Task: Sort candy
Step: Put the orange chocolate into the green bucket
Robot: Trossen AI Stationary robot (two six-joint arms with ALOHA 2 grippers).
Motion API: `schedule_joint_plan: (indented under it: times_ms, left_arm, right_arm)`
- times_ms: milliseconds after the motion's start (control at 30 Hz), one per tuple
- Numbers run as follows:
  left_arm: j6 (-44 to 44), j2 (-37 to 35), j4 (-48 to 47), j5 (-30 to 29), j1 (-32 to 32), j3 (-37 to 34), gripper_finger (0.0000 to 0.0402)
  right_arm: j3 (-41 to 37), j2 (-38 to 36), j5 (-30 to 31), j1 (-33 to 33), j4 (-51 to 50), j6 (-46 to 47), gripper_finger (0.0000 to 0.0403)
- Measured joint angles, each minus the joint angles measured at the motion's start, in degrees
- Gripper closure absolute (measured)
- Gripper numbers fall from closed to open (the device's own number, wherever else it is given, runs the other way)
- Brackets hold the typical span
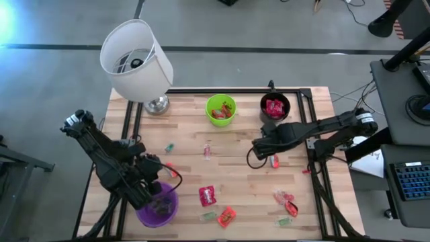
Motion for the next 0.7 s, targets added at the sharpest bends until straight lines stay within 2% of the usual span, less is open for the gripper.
schedule_joint_plan:
  times_ms: [200, 367, 500, 700]
  left_arm:
    - [-0.17, -0.11, -0.04, -0.02, -0.02, 0.00, 0.0285]
    - [-0.33, -0.11, -0.04, -0.39, -0.02, 0.00, 0.0285]
    - [-1.22, -0.02, -0.04, -3.94, -0.02, -0.02, 0.0285]
    - [-0.83, -0.06, -0.02, -5.99, 0.47, -0.02, 0.0285]
  right_arm:
    - [-1.93, 0.01, -4.77, -0.05, 3.63, 1.79, 0.0252]
    - [-4.58, 0.04, -6.27, -0.07, 7.90, 2.45, 0.0240]
    - [-6.65, 0.04, -6.56, -0.07, 7.97, 7.38, 0.0232]
    - [-9.57, 0.06, -7.29, -0.07, 8.13, 14.28, 0.0231]
